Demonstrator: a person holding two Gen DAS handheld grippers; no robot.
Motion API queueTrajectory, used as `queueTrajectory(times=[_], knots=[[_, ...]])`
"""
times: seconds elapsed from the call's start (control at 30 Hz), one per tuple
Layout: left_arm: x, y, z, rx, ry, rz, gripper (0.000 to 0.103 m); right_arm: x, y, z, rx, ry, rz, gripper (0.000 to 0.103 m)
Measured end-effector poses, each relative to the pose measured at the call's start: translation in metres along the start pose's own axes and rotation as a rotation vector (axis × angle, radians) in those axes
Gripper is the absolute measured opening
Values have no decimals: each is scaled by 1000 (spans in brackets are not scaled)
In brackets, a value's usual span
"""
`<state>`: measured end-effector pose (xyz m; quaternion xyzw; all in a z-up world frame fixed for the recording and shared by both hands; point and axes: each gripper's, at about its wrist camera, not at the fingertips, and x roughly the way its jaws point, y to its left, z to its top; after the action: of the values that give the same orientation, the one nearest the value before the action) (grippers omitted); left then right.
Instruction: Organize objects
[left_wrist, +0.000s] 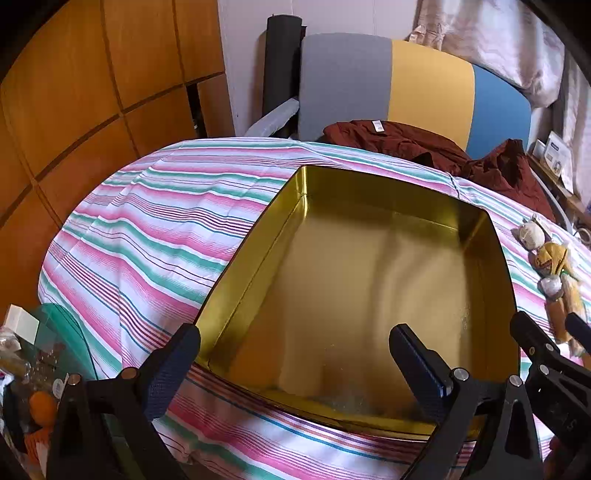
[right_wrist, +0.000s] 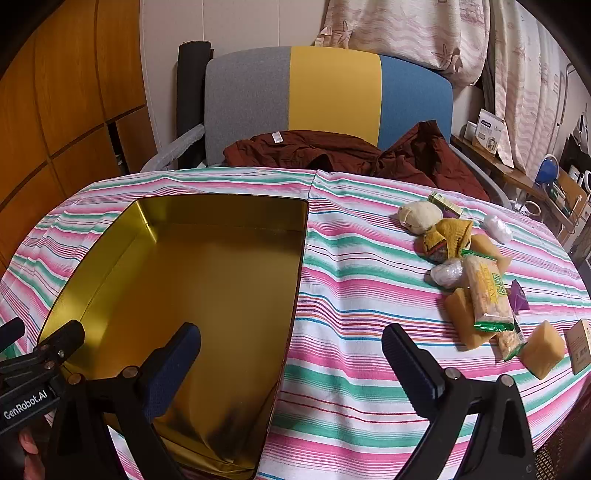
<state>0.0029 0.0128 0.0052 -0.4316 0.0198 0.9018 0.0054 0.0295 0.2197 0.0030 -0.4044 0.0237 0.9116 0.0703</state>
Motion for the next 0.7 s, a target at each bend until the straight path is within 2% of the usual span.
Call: queueTrajectory(times=[0.7], knots=[[2, -4, -2, 19, 12, -28, 103, 0, -2, -1, 6, 0, 1, 100]])
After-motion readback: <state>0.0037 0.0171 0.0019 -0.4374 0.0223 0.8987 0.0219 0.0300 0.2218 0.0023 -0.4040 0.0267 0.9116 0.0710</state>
